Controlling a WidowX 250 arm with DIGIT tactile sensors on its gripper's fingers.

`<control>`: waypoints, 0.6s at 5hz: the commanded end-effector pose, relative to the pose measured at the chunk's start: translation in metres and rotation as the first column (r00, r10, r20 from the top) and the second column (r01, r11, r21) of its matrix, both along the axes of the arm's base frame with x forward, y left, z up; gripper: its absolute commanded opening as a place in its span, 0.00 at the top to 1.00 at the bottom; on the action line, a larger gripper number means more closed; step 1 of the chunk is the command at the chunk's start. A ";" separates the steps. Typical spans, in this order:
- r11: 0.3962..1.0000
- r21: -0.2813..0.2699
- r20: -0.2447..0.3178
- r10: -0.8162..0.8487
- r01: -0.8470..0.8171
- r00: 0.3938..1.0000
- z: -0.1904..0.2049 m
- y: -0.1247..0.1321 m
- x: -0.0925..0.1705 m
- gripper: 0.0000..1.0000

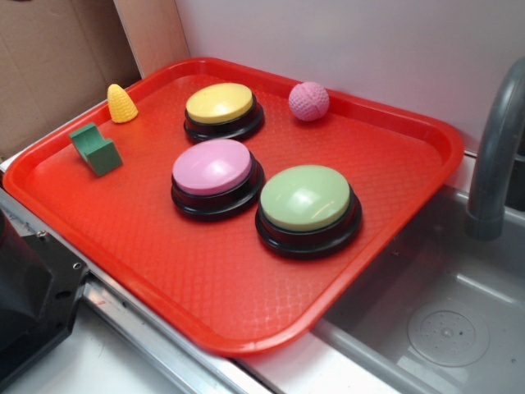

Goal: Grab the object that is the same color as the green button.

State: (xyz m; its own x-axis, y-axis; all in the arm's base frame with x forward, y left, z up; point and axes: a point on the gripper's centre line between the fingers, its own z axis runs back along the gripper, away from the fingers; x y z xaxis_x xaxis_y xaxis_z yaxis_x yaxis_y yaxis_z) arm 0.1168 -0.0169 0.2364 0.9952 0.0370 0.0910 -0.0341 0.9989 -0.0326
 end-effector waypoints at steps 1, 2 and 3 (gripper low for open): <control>1.000 0.000 0.000 0.000 0.000 1.000 0.000 0.000 0.000 0.00; 0.972 0.048 -0.043 0.233 -0.231 0.972 -0.044 0.050 0.033 0.00; 0.884 0.082 -0.068 0.466 -0.461 0.882 -0.080 0.104 0.050 0.00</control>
State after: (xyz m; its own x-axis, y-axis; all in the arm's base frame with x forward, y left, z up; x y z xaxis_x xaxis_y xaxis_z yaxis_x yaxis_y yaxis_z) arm 0.1696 0.0735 0.1561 0.8884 0.4590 0.0048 -0.4588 0.8875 0.0435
